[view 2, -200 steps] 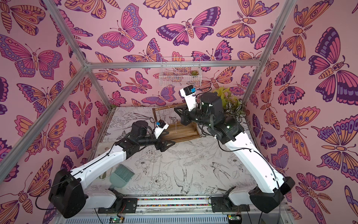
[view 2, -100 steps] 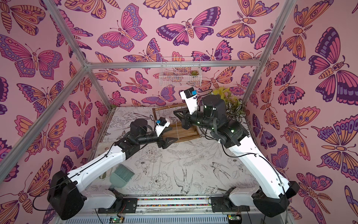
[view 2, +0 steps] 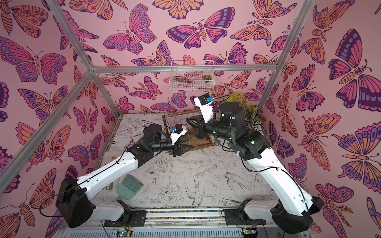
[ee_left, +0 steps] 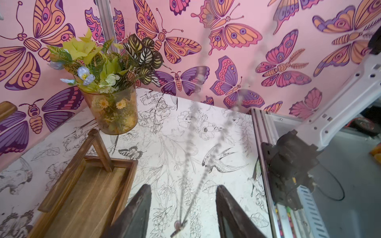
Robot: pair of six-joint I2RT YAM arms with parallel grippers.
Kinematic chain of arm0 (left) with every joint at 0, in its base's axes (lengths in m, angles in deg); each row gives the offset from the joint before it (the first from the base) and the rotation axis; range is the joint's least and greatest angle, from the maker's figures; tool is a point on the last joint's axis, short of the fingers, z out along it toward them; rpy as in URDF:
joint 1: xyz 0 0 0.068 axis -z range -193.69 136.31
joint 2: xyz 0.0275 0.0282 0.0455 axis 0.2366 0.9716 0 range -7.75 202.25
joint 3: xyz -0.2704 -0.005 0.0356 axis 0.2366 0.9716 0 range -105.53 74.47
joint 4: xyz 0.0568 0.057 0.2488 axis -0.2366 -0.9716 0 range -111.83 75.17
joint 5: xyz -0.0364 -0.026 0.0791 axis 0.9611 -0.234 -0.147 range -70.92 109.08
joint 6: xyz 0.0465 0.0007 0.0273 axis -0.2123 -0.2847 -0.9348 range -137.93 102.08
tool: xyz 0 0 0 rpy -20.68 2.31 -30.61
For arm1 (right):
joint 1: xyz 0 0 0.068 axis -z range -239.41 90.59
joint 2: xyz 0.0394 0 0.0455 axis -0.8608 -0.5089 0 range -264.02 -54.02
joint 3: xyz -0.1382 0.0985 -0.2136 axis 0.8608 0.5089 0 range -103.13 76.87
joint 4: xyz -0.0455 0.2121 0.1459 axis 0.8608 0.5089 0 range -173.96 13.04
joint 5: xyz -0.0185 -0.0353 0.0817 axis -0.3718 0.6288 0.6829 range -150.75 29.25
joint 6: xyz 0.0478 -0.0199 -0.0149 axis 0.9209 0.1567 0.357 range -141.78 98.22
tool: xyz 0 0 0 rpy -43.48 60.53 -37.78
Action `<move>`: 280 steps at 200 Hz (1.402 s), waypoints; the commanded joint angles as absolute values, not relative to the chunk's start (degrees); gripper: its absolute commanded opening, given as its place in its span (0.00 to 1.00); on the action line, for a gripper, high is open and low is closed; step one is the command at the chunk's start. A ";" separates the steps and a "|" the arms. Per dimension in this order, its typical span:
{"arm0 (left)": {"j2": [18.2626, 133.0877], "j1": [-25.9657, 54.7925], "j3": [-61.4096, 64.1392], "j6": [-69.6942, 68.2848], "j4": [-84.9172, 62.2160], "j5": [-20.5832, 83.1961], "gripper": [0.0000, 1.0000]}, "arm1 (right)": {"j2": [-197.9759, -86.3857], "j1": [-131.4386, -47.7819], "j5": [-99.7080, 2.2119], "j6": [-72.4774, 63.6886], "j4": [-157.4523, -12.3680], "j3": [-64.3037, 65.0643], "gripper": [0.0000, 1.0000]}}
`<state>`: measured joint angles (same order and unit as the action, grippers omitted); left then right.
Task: Take the necklace off the jewelry display stand
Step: Place the necklace at the center of the board.
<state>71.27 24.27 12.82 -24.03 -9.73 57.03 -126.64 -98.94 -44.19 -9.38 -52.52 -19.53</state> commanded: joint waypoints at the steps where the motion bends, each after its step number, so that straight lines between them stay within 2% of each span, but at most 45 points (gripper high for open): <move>1: 71.79 24.65 11.54 -23.99 -8.72 57.91 0.46 | -125.94 -99.47 -44.83 -9.57 -51.13 -21.92 0.02; 99: 72.67 25.04 11.24 -23.81 -8.87 57.60 0.28 | -126.68 -99.44 -46.26 -10.65 -50.74 -24.02 0.02; 155: 71.87 25.03 12.58 -23.90 -8.81 56.39 0.22 | -127.32 -99.44 -46.25 -10.62 -50.96 -24.29 0.02; 184: 71.61 24.99 12.86 -23.90 -8.97 55.91 0.14 | -127.57 -99.41 -46.16 -10.60 -51.04 -24.29 0.02; 248: 70.82 24.99 13.78 -23.51 -9.46 55.39 0.06 | -127.33 -99.48 -46.12 -10.06 -51.62 -23.50 0.02; 280: 69.91 24.99 14.95 -22.94 -9.71 54.92 0.06 | -127.15 -99.44 -45.92 -9.61 -52.39 -21.96 0.02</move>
<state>71.47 24.71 13.08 -23.47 -9.25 55.63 -127.36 -98.94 -45.70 -9.81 -50.57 -22.76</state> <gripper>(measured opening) 0.066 0.071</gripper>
